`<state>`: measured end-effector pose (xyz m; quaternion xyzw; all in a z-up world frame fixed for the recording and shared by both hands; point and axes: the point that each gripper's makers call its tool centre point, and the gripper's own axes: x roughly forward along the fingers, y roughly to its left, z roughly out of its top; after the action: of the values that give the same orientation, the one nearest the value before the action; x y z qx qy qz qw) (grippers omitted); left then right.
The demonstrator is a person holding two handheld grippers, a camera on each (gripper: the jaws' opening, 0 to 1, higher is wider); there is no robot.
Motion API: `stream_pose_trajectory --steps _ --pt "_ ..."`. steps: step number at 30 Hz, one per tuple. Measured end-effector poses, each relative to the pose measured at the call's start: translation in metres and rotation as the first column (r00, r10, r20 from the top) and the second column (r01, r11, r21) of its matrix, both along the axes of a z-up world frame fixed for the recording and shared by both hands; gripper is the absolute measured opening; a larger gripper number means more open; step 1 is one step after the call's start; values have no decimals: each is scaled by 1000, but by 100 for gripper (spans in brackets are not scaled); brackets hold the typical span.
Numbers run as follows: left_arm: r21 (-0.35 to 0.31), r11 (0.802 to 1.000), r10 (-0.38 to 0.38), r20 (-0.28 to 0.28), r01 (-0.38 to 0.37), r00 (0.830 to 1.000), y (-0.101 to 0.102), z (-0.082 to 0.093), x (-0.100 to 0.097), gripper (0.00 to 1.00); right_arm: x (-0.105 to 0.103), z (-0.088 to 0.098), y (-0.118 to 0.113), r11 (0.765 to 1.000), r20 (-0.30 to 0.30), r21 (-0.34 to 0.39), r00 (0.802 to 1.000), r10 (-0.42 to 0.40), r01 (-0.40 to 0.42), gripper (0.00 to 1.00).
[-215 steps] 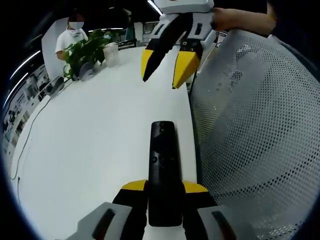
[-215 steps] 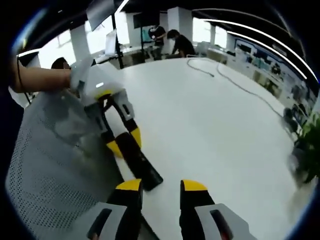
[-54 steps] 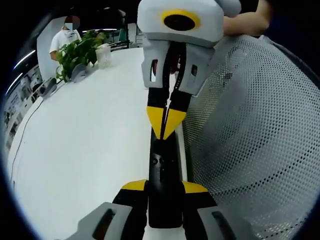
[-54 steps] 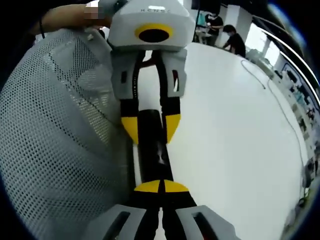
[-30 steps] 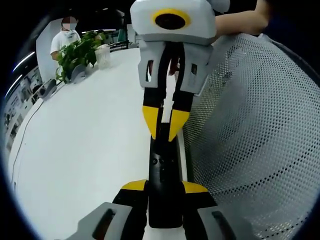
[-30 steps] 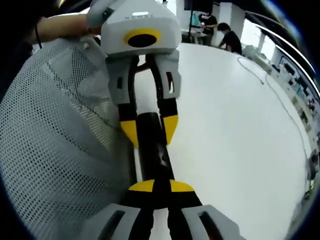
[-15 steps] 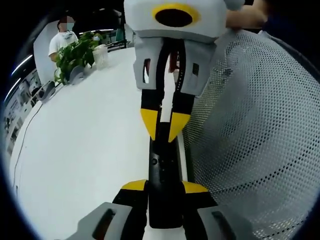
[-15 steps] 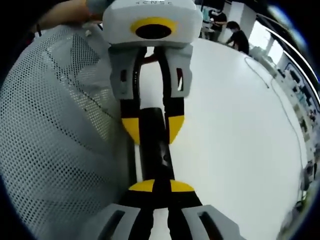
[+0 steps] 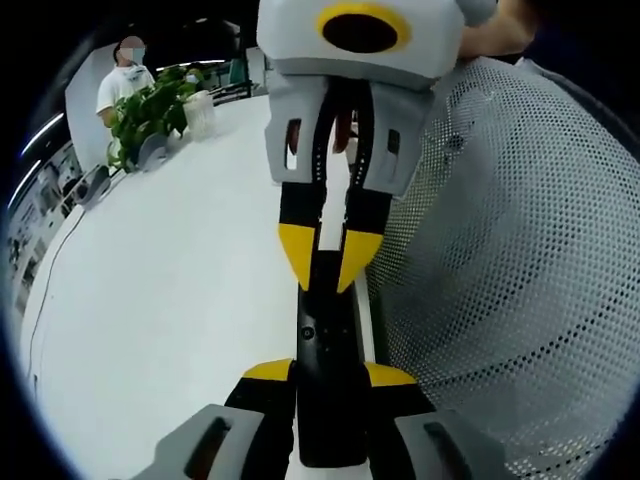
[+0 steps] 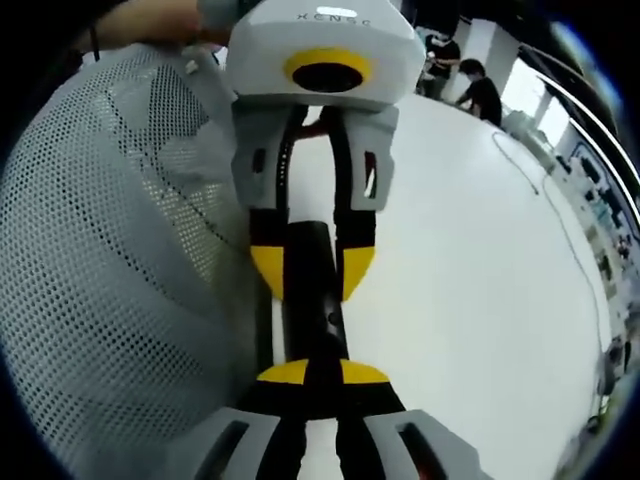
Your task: Press the specified remote control buttons in sequence, fully releasing each button before pressing the next.
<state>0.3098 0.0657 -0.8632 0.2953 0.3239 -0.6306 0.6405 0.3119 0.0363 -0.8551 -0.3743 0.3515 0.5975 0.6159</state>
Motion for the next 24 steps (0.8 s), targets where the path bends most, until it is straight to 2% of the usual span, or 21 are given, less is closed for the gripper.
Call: stream_pose_trajectory --steps 3,8,13,14,15,16,18,21,24 --pt "-3 1000 3 -3 -3 1000 0 0 0 25 0 0 2 1000 5 9 1000 15 -15 7" --pt "-10 1000 10 -9 -10 1000 0 0 0 25 1 1 5 999 -29 34 999 -13 14 8" --pt "-12 1000 9 -12 -9 1000 0 0 0 25 -1 0 6 1000 -15 23 1000 7 -7 7" --pt "-12 1000 9 -12 -9 1000 0 0 0 25 -1 0 6 1000 -18 20 1000 3 -2 6" --pt "-12 1000 9 -13 -10 1000 0 0 0 25 -1 -1 6 999 -47 10 998 -47 47 5" --pt "-13 1000 11 -15 -11 1000 0 0 0 25 0 -1 7 1000 -32 0 999 -12 12 5" --pt "-18 1000 13 -16 -13 1000 0 1 0 25 0 -1 8 1000 -31 -22 1000 3 -4 4" --pt "-17 1000 7 -13 -7 1000 0 0 0 25 0 0 5 1000 -26 23 1000 -11 12 4" --pt "-11 1000 13 -18 -13 1000 1 0 0 25 2 0 6 998 -61 29 997 -45 47 5"
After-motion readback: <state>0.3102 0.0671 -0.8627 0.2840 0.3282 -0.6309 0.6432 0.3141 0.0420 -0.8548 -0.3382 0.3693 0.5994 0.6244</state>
